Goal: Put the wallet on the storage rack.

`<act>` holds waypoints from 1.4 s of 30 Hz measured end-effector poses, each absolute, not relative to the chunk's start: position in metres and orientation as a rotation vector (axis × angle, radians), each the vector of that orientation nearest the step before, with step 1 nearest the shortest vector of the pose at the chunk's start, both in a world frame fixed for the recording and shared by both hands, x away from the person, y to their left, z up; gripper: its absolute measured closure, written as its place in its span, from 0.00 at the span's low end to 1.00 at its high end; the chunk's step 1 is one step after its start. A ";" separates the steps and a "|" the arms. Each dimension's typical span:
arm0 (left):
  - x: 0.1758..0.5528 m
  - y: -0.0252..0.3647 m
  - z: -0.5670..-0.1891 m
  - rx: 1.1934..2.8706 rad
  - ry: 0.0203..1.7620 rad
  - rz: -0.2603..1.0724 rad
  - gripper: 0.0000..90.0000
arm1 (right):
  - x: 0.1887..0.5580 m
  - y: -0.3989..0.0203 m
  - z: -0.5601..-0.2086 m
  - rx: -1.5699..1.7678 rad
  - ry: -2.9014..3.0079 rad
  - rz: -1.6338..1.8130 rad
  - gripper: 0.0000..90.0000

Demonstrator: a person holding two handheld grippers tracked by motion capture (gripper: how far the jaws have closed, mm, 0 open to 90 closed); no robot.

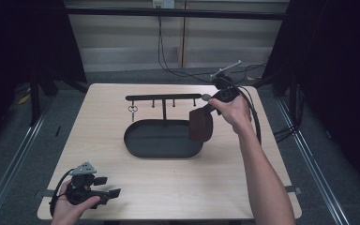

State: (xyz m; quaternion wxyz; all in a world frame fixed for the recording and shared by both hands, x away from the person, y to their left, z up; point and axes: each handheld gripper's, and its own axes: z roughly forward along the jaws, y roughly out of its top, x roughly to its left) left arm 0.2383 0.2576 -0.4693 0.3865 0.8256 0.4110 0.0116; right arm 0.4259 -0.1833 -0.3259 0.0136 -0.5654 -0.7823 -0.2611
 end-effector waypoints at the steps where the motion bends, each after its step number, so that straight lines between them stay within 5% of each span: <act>1: 0.238 0.258 -0.469 2.102 1.045 0.029 0.25 | 0.427 -0.183 -0.327 -1.762 -2.427 -0.824 0.94; 42: 0.240 0.259 -0.468 2.093 1.044 0.033 0.24 | 0.439 -0.167 -0.419 -1.857 -2.190 -1.023 0.94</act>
